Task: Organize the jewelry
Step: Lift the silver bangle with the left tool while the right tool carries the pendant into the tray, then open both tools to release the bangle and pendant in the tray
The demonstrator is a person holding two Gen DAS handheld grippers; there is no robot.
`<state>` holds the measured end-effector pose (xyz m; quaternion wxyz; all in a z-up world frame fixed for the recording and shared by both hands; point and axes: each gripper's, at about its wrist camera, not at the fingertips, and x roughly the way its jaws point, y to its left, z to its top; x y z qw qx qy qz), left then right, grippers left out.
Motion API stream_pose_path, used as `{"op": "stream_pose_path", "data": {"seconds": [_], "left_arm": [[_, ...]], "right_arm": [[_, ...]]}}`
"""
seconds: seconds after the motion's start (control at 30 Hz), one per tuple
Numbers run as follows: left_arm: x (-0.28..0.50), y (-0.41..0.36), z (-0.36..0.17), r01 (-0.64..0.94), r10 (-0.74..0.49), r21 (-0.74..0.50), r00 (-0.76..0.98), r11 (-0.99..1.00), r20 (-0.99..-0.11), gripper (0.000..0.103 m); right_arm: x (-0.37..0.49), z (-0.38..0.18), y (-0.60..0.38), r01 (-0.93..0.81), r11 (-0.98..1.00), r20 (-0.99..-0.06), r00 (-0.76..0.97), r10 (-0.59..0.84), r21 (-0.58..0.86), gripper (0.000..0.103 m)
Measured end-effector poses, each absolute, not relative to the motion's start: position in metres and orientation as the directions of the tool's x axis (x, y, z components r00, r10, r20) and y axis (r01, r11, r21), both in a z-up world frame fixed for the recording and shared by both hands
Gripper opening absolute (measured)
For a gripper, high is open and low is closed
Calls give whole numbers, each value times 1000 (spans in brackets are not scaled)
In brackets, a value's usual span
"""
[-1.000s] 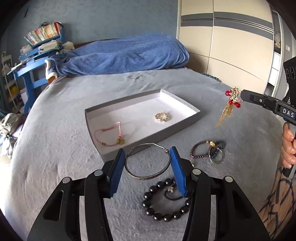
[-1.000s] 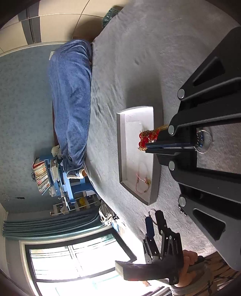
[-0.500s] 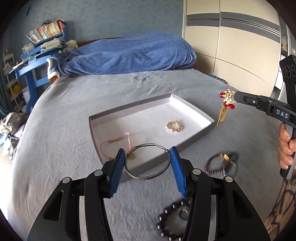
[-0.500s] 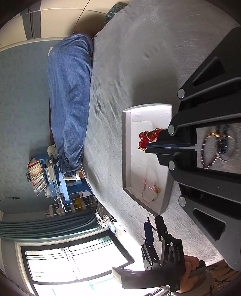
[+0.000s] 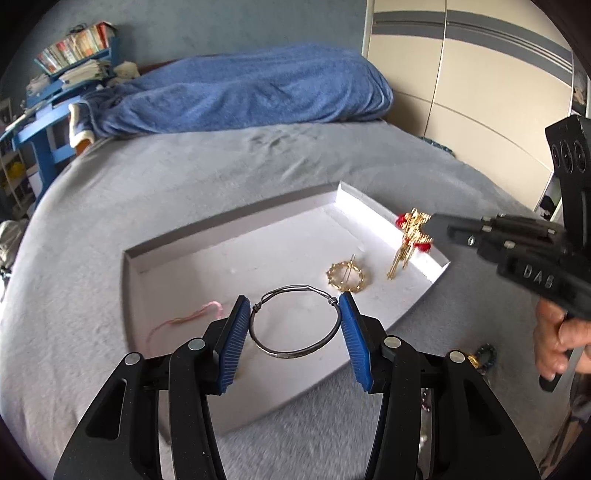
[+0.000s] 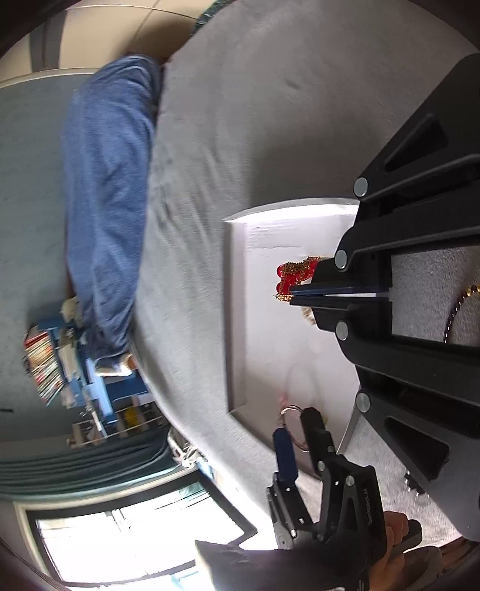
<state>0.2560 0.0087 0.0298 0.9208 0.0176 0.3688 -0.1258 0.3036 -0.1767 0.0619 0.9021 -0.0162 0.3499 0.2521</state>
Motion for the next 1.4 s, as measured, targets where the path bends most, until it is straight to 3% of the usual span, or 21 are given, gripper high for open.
{"op": "stream_pose_path", "data": {"seconds": [0.67,0.83,0.9,0.97,1.03,1.27,1.4], "left_arm": [[287,4,-9,220,-215,-98,601,970,-770,52],[281,2,-5,233,-219,-91,616,968,-756,67],[277,0,-1,242,-225,-89,625,966,-747,67],[270,-3,3,252,-226,-78,635,965,-739,71],[261,-4,9,257,-223,-65,656,964,-721,80],[231,-2,19,253,-213,-43,697,966,-685,89],[217,3,23,240,-211,-51,710,969,-672,91]], "right_arm": [[332,8,-168,-471,867,-739,524,422,161,1],[327,8,-170,-463,872,-740,530,414,157,2],[323,9,-171,-460,874,-737,535,414,157,2],[319,11,-174,-456,875,-731,541,416,161,7],[314,13,-175,-452,876,-724,548,419,165,17],[292,24,-182,-449,877,-696,575,431,171,39],[280,27,-185,-448,876,-692,577,434,176,44]]}}
